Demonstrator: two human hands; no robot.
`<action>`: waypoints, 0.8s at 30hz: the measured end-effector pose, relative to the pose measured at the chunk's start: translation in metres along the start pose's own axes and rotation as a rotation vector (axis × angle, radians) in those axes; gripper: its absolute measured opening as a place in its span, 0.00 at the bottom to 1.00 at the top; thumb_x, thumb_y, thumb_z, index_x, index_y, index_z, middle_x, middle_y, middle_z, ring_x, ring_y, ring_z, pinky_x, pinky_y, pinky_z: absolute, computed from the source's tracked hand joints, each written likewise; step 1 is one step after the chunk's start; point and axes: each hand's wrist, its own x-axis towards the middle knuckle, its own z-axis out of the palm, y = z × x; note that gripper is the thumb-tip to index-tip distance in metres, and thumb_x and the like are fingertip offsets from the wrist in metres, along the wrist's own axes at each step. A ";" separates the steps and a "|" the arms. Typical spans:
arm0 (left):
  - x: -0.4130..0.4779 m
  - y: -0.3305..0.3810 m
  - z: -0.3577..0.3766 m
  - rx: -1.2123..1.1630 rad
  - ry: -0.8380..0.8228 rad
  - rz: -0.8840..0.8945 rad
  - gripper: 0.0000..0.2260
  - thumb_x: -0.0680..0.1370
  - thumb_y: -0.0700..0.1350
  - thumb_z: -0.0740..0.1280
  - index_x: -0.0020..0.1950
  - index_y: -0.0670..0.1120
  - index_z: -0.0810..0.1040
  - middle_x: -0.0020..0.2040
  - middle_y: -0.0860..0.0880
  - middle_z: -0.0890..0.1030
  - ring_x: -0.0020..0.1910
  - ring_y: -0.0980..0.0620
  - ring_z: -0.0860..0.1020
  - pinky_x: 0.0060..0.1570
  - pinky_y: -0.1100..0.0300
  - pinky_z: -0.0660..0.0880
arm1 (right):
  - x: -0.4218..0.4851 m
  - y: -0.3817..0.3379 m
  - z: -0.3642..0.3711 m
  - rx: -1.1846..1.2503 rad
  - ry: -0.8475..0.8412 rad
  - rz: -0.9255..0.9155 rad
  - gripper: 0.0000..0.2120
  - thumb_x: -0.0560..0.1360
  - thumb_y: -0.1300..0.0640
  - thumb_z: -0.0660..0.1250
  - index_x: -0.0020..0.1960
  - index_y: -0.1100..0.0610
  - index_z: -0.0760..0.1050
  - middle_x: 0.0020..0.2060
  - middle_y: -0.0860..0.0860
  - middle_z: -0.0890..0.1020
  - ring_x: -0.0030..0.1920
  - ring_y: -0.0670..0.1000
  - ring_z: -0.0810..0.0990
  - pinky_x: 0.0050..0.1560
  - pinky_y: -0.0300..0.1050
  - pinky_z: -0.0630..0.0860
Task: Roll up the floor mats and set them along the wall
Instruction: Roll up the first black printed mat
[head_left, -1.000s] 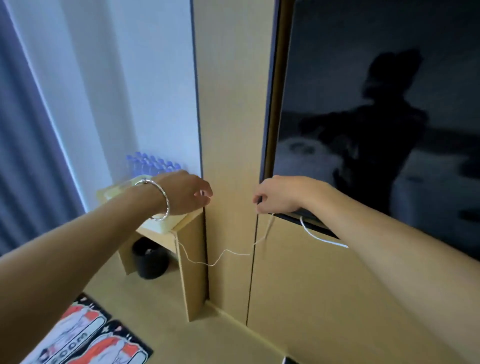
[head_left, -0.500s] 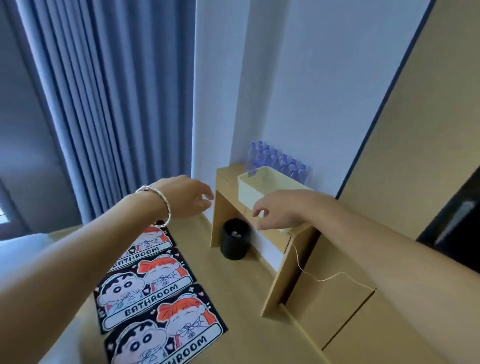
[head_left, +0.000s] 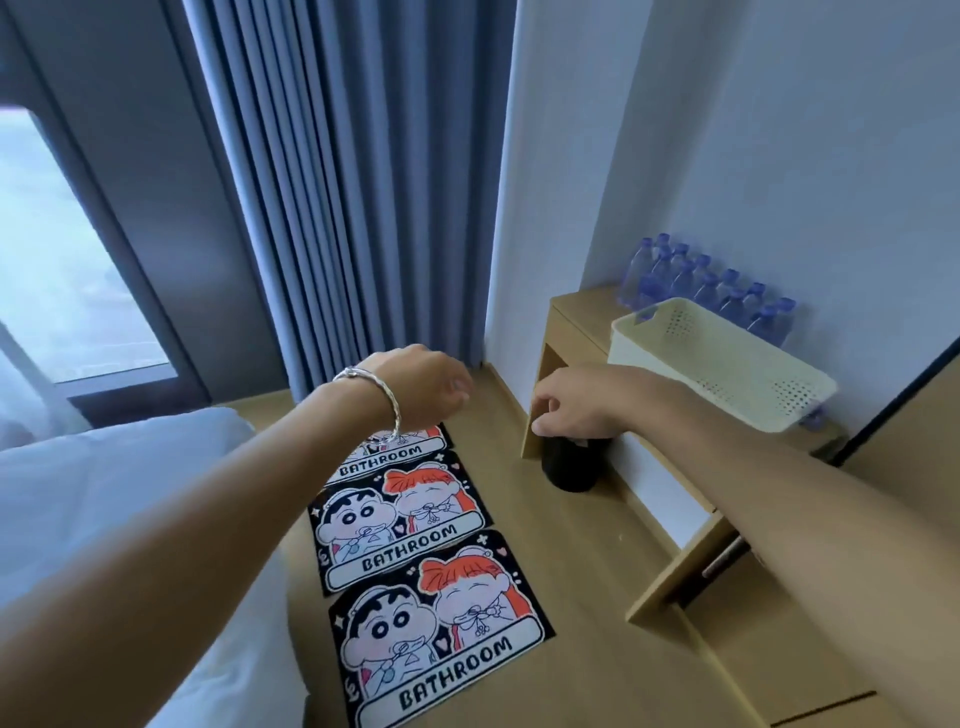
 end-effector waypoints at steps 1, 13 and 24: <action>0.008 -0.009 0.001 0.014 -0.019 -0.011 0.12 0.79 0.53 0.57 0.58 0.56 0.77 0.52 0.54 0.81 0.48 0.51 0.79 0.50 0.52 0.79 | 0.015 0.001 -0.002 0.004 0.002 -0.012 0.17 0.78 0.49 0.59 0.65 0.52 0.72 0.44 0.45 0.77 0.50 0.51 0.75 0.53 0.46 0.74; 0.086 -0.095 -0.049 0.152 -0.079 -0.156 0.12 0.79 0.52 0.57 0.58 0.57 0.77 0.52 0.55 0.80 0.49 0.52 0.79 0.49 0.54 0.78 | 0.152 -0.005 -0.080 0.038 0.042 -0.104 0.20 0.75 0.43 0.61 0.66 0.46 0.72 0.63 0.46 0.76 0.61 0.52 0.75 0.62 0.52 0.72; 0.160 -0.135 -0.066 0.218 -0.083 -0.046 0.15 0.79 0.53 0.55 0.62 0.58 0.74 0.60 0.53 0.78 0.57 0.50 0.76 0.57 0.52 0.74 | 0.196 0.013 -0.105 0.095 0.057 -0.002 0.18 0.78 0.47 0.61 0.63 0.53 0.75 0.60 0.51 0.78 0.59 0.52 0.76 0.59 0.49 0.73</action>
